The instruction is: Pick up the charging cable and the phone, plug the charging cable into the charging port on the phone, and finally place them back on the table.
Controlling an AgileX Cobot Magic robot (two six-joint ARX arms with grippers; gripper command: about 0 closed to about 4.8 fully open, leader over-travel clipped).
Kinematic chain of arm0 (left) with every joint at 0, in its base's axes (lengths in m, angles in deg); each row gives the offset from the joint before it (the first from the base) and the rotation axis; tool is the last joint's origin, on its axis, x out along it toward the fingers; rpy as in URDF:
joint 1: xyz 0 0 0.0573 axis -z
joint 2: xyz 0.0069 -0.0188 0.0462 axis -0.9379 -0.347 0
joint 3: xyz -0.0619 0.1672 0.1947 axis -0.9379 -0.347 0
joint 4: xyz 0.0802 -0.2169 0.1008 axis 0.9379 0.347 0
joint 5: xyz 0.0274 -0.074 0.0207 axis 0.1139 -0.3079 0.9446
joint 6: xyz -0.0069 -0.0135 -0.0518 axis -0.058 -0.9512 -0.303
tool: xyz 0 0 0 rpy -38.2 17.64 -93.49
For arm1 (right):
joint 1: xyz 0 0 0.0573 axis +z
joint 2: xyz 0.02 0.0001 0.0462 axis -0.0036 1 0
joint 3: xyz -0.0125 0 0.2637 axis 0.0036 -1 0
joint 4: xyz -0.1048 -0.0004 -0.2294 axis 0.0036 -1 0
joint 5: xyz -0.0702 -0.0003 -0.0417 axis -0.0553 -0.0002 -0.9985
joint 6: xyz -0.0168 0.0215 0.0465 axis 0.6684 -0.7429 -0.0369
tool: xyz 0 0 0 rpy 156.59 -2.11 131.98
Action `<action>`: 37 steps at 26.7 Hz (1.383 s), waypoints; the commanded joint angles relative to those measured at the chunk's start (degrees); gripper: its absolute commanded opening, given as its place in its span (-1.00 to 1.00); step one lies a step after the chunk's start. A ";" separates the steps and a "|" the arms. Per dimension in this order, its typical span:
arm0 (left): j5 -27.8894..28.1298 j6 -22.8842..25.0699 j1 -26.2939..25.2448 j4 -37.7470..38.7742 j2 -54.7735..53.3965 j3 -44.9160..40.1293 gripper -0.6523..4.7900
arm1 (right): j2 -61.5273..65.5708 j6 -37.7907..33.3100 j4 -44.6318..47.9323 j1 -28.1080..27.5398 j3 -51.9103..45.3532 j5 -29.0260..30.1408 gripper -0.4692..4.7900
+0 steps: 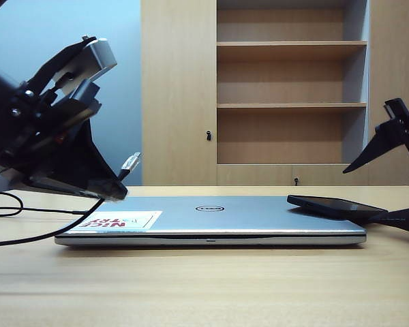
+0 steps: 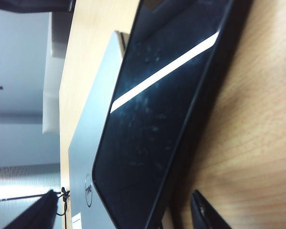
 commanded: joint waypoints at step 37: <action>-0.09 0.00 0.15 -0.70 0.09 0.09 -0.78 | 0.52 2.23 -24.68 0.39 11.56 -5.70 0.53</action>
